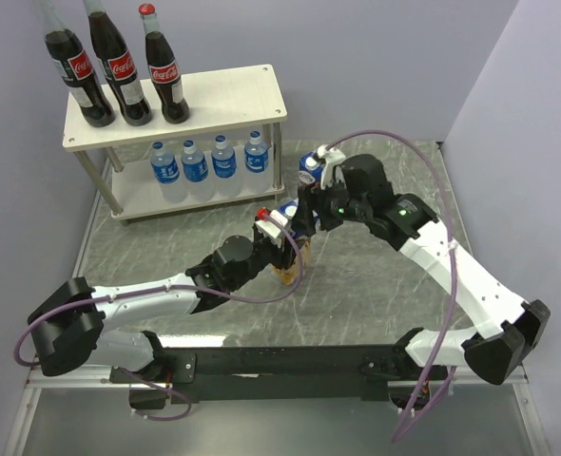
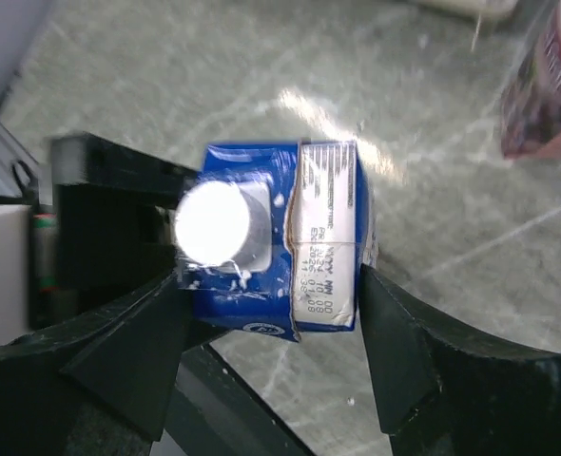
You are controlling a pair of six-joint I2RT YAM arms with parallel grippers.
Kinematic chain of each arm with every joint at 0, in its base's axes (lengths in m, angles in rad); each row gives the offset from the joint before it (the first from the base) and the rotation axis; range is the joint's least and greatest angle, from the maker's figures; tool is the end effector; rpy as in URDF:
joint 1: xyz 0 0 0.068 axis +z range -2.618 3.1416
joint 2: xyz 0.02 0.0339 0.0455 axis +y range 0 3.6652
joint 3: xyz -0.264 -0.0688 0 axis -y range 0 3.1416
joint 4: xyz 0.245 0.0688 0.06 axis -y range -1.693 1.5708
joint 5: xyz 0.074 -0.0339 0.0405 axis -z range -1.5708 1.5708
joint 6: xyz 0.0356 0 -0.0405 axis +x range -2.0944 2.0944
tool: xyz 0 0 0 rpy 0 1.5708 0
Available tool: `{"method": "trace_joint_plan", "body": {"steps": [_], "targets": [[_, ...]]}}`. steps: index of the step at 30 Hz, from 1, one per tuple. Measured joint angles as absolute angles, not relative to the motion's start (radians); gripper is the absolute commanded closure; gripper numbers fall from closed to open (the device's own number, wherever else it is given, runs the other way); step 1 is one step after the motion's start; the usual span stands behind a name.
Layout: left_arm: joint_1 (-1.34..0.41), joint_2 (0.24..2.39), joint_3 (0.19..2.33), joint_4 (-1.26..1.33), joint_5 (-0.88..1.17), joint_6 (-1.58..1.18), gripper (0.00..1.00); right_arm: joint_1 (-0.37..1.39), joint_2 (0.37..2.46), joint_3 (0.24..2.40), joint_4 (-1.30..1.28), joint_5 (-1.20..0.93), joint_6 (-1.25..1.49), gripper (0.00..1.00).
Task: Place and organize the beverage onto the shelf
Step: Pick up the drink from the center of the board.
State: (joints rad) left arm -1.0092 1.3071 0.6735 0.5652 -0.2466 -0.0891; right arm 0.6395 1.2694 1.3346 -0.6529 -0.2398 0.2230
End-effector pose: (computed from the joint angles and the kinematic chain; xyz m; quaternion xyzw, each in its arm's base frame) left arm 0.1631 -0.2429 0.2643 0.2468 0.6872 -0.2769 0.6247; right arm 0.2137 0.1694 0.3812 -0.2362 0.8447 0.2917 0.3816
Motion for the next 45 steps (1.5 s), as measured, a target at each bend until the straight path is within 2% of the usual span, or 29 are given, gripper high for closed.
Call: {"method": "trace_joint_plan", "body": {"steps": [3,10,16,23,32,40,45], "targets": [[-1.009,1.286,0.666,0.544,-0.232,-0.090,0.92,0.618,1.239,1.385,-0.629,-0.269,0.204,0.20],[-1.009,1.279,0.623,0.435,-0.202,-0.083,0.96,0.556,1.119,1.501,-0.493,-0.316,0.183,0.19],[-1.009,1.261,0.623,0.405,-0.198,-0.087,0.99,0.501,1.092,1.489,-0.478,-0.351,0.181,0.20],[-1.009,1.193,0.633,0.294,-0.217,-0.079,1.00,0.341,1.037,1.364,-0.468,-0.346,0.150,0.19],[-1.006,1.186,0.860,0.081,-0.313,-0.002,1.00,0.087,0.909,1.073,-0.398,-0.395,0.138,0.19],[-0.993,1.205,1.100,0.062,-0.366,0.063,1.00,0.065,0.925,1.005,-0.391,-0.440,0.136,0.20],[-0.981,1.290,1.265,0.024,-0.400,0.113,1.00,0.065,0.918,0.993,-0.372,-0.461,0.129,0.20]]}}
